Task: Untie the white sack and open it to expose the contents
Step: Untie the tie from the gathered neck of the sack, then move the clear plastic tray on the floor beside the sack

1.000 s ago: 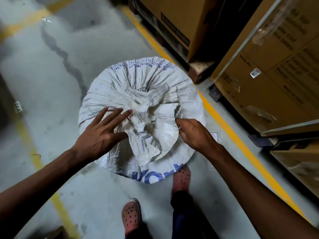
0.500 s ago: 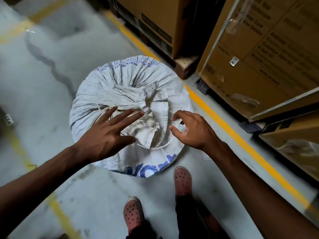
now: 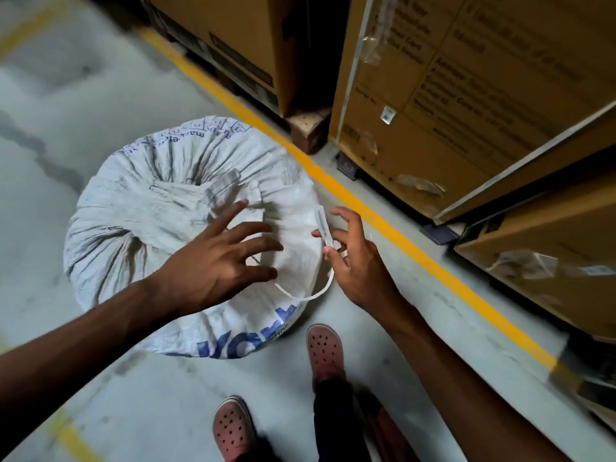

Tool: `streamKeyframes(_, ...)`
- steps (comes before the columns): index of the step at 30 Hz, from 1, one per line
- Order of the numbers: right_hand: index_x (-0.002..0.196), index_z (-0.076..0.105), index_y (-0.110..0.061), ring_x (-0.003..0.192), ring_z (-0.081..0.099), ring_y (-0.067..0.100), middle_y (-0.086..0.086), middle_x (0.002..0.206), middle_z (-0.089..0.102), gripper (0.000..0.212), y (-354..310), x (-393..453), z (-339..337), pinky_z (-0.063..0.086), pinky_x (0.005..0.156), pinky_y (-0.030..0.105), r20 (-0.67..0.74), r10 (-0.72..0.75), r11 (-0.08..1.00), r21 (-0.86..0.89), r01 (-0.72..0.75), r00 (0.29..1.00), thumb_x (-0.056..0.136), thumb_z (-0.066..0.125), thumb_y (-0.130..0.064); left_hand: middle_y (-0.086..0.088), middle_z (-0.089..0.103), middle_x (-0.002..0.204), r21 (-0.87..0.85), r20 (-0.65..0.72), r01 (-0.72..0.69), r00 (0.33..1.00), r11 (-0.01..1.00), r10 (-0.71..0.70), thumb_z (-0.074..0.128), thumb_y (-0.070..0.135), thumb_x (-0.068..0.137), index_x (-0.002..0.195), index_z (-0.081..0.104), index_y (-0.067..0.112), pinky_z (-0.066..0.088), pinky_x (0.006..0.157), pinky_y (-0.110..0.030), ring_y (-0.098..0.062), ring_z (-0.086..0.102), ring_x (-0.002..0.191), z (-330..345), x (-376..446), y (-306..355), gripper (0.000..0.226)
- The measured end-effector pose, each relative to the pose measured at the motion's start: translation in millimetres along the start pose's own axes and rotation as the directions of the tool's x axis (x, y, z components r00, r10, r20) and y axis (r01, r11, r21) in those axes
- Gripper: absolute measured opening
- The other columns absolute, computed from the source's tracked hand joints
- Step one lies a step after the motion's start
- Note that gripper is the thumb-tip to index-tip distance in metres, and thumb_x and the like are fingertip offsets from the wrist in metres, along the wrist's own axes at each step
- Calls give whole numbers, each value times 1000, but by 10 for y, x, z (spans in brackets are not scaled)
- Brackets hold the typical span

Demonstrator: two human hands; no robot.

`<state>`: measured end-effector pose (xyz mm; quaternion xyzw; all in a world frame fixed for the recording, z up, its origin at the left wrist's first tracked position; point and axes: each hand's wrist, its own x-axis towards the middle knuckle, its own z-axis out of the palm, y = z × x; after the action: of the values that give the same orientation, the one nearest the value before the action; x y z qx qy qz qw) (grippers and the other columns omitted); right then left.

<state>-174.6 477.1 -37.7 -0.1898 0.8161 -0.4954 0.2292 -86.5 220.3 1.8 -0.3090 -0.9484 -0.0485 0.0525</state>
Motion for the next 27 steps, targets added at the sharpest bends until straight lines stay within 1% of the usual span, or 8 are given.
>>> streamKeyframes(3,121,62,-16,78,68,6,-6,111,69,29,183,-55,-84,61,66,35,-166,24,1000,-1,-25,986,95,60,-3,-9,69,104,-21,-28,-66,997,998,66,54,14,102,111,77,25,29,122,-60,-34,65,104,197,394,13,27)
streamKeyframes(7,116,74,-12,79,64,-1,8,110,57,25,425,-142,-166,63,68,27,-368,94,996,45,-83,925,94,67,-3,-9,66,103,-8,-49,-80,996,997,79,52,16,102,111,77,27,28,123,-56,-33,57,106,498,782,128,28)
streamKeyframes(9,118,75,-17,79,67,6,6,102,58,26,547,-185,-197,62,75,34,-412,155,988,65,-141,898,95,67,-10,-5,65,96,14,-59,-45,997,999,46,56,15,98,108,77,30,38,107,-50,-28,51,98,603,913,205,28)
streamKeyframes(11,119,75,-22,80,68,11,1,97,63,25,637,-241,-240,61,76,37,-436,201,979,69,-190,877,97,65,-16,-1,65,87,-9,-32,-41,999,999,41,59,13,95,108,76,29,42,77,-41,-27,54,85,724,1040,264,27)
streamKeyframes(15,124,70,-28,88,66,8,-11,101,73,28,744,-341,-319,55,79,31,-453,270,959,42,-282,850,98,62,-21,3,76,99,-137,88,-3,996,990,15,57,17,99,118,72,24,49,60,-34,-28,66,82,1005,1232,345,25)
streamKeyframes(19,147,46,-37,118,64,21,0,131,68,49,961,-390,-295,53,94,37,-386,296,941,-39,-336,874,102,53,-17,1,79,107,-295,171,181,976,938,-135,50,29,103,127,66,30,57,62,-38,-29,73,88,1264,1427,504,29)
streamKeyframes(24,159,18,-35,126,58,29,6,149,54,79,1374,-307,-209,48,103,39,-227,337,935,-30,-352,914,95,61,-16,-5,81,98,-492,194,469,880,733,-432,59,20,100,123,74,26,55,68,-32,-26,75,82,1681,1633,737,28)
streamKeyframes(27,160,23,-23,129,55,26,6,151,50,82,1719,-198,-130,46,106,38,-227,322,937,-63,-344,919,91,63,-4,-7,81,89,-576,247,585,790,571,-561,60,14,97,122,76,22,50,74,-25,-23,74,80,2074,1769,848,30)
